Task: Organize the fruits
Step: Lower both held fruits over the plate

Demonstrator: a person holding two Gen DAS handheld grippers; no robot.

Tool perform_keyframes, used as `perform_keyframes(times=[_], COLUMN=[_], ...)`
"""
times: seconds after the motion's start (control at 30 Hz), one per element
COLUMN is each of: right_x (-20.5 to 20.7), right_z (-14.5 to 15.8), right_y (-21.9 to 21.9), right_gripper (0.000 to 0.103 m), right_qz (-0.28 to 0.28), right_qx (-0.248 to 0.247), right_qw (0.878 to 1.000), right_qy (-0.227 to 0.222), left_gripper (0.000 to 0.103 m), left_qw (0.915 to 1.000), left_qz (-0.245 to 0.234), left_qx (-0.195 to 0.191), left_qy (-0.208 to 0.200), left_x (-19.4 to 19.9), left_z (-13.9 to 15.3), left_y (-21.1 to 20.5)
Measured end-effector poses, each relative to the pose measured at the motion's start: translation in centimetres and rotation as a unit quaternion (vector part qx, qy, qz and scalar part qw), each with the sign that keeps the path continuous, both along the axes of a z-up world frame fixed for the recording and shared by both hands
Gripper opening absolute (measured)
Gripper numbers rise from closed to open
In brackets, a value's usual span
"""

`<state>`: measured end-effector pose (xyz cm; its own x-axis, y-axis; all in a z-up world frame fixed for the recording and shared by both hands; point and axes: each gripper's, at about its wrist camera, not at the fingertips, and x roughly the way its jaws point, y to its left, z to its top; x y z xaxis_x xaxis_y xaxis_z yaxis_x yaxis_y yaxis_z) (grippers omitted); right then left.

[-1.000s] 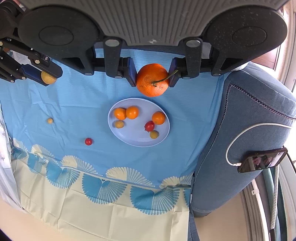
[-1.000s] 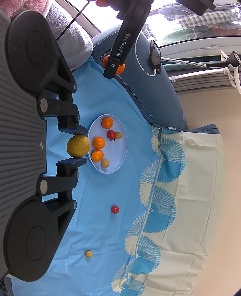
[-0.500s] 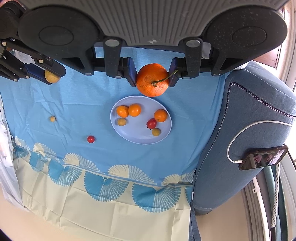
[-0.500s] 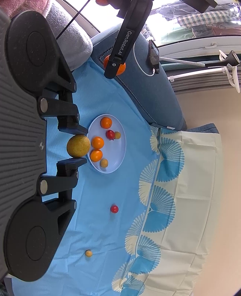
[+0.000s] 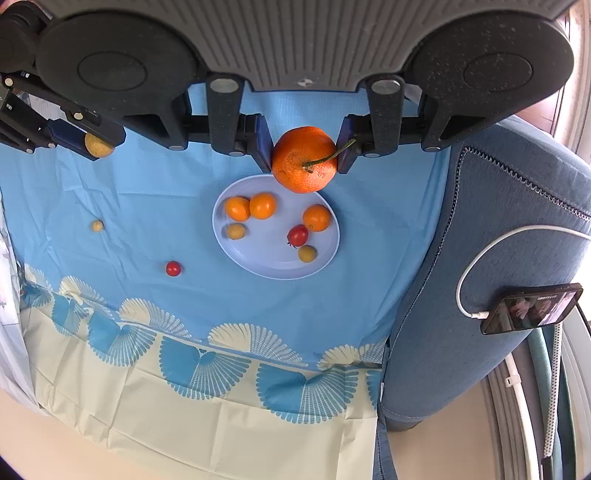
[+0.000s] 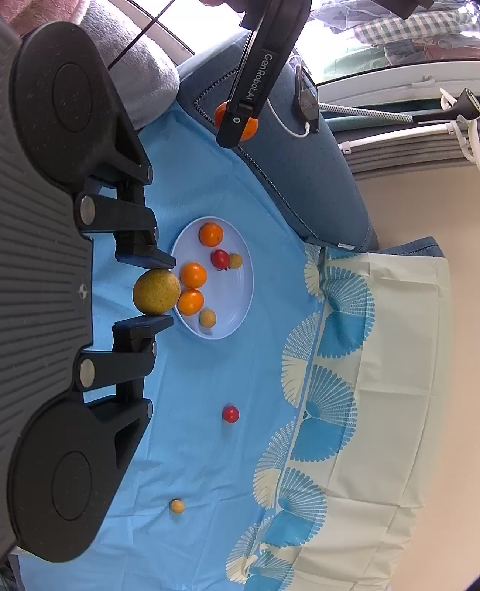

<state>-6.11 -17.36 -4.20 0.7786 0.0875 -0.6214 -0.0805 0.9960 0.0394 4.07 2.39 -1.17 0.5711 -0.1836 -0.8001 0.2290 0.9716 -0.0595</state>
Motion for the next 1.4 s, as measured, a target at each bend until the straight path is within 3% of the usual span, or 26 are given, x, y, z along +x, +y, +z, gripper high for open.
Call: perform_keyframes(times=[0.63,1.1,1.4], right_x=[7.4,17.1,20.8], right_z=[-1.6,-6.3,-9.3], right_y=[-0.4,-0.7,-0.1], right_gripper=[0.028,0.028,0.028], right_qz=[0.004,0.011,0.023], right_qx=[0.003,0.01,0.01], right_qw=[1.0,0.999,0.997], right_qy=[0.016,0.047,0.071], left_gripper=[0.04,0.04,0.04], left_qw=[0.9998,0.9975,0.996], left_qz=[-0.004,-0.009,-0.011], left_qx=[0.0,0.027,0.044], left_qy=[0.02,0.064,0.077], left_x=[7.7,16.0,19.3], left_z=[-1.7,-7.5,-10.4], left_y=[-2.4,-4.7,-5.7])
